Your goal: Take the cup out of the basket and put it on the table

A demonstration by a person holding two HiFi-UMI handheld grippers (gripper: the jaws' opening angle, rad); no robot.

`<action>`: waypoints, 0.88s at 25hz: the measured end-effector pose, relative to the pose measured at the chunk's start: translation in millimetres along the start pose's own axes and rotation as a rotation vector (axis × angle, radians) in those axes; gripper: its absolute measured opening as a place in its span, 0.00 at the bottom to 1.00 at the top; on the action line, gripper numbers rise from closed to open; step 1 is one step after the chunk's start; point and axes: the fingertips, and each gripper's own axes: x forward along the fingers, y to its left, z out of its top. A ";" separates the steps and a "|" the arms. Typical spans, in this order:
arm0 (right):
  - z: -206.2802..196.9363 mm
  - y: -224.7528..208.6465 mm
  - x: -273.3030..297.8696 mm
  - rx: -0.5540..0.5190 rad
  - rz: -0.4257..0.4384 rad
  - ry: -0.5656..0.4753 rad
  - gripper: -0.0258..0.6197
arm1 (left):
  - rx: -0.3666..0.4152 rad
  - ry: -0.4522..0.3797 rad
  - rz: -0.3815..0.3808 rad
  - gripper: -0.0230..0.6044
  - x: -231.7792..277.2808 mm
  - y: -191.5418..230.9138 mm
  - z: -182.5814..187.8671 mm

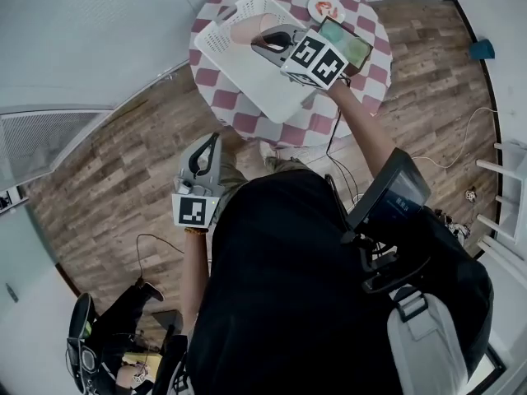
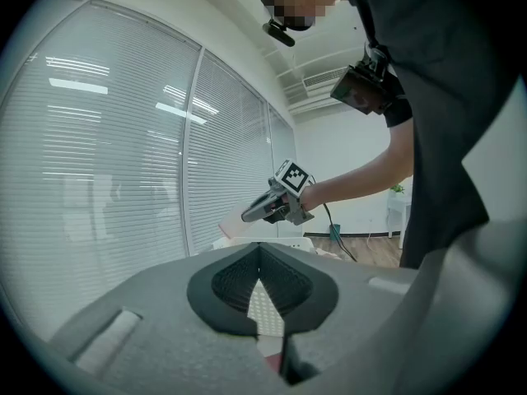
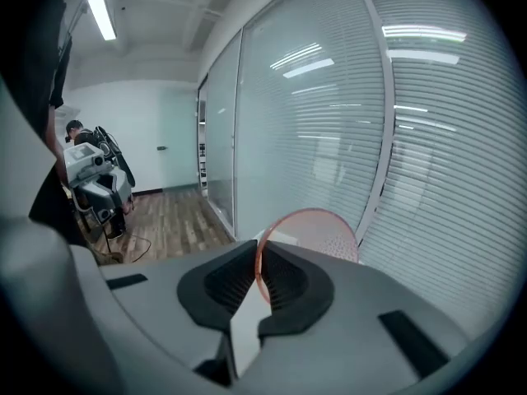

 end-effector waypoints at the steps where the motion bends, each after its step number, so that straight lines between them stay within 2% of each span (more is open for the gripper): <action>1: 8.2 -0.4 -5.9 0.000 -0.011 -0.026 0.08 | 0.004 -0.006 -0.005 0.03 1.3 0.7 2.8; 12: 77.5 2.2 -67.8 -0.004 -0.132 -0.281 0.08 | 0.030 -0.067 -0.046 0.03 11.5 5.4 37.2; 22: 132.0 25.9 -117.0 -0.095 -0.213 -0.518 0.08 | 0.026 -0.139 -0.053 0.03 18.3 11.4 73.5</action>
